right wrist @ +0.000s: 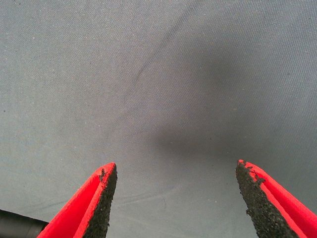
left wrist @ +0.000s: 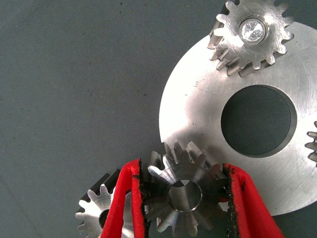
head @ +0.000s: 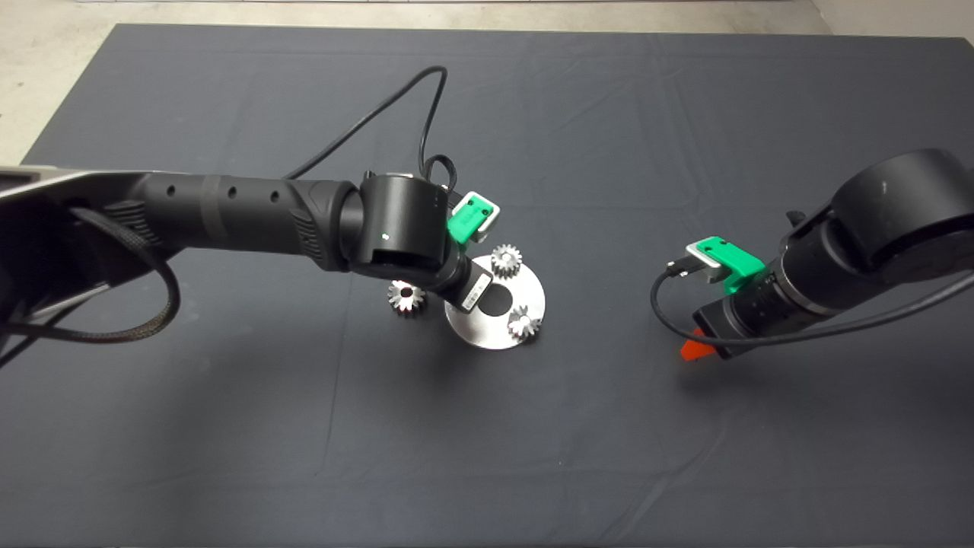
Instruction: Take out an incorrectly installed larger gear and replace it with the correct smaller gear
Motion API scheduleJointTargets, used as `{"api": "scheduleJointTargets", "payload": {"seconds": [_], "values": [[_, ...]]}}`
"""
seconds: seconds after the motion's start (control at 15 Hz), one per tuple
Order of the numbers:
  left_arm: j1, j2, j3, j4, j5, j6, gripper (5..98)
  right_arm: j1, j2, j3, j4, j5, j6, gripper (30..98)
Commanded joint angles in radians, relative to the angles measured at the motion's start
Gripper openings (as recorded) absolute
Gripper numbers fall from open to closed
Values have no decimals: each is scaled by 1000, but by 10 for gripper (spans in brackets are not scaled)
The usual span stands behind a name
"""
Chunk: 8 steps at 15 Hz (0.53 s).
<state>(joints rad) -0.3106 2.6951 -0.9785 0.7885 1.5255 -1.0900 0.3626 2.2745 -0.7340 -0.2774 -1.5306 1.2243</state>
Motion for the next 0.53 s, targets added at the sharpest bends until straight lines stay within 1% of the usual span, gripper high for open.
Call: {"api": "scheduleJointTargets", "payload": {"seconds": [0.0, 0.2, 0.47], "values": [[-22, -6, 33, -11, 91, 13, 244, 11, 2, 7, -31, -72, 4, 636], [-27, -1, 43, -35, 91, 13, 244, 10, 3, 7, -29, -72, 4, 636], [-38, -5, 28, -40, 96, 15, 244, 6, 3, 30, -29, -72, 6, 636]]}}
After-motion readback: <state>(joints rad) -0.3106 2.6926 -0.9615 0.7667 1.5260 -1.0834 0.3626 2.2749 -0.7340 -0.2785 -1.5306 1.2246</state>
